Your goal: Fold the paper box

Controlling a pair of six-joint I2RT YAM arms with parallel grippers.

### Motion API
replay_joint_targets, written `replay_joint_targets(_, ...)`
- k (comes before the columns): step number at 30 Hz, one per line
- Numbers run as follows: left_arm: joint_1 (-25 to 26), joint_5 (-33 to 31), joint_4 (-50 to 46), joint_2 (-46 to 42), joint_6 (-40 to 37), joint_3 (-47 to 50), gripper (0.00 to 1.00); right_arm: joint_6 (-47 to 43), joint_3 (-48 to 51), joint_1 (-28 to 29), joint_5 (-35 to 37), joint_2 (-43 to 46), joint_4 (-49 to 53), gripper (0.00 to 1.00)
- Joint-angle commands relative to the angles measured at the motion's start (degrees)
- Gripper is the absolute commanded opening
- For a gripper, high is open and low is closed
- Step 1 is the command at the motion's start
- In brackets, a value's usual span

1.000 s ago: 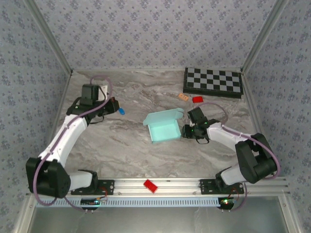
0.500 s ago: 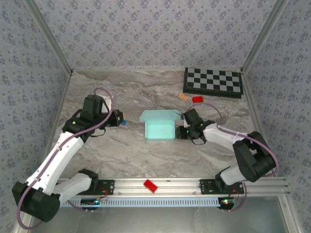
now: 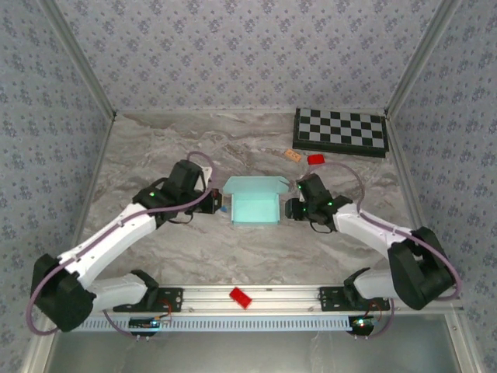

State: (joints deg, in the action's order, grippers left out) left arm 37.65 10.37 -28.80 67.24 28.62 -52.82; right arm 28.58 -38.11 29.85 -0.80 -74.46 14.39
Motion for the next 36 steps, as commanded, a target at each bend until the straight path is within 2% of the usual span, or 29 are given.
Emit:
replay_joint_targets(1,2.73,-3.48,1.74,3.66,-0.08,-4.64,0.0,1.39,2.11,-1.69,2.73,3.14,2.97,0.41)
replay_joint_targets(9,7.03,-5.53,3.51,13.94,-2.43,-9.62,0.0,1.32,4.27,-4.47,2.64,8.05,4.2,0.41)
replay_joint_targets(24,10.69,-7.73,3.92,28.3,-3.95,-16.61,0.0,0.85,4.93,-6.56,2.11,8.8,4.65,0.41)
replay_joint_targets(36,11.38,-8.67,4.23,30.04,-3.66,-17.58,0.19,0.38,5.23,-7.63,1.5,8.8,3.98,0.41)
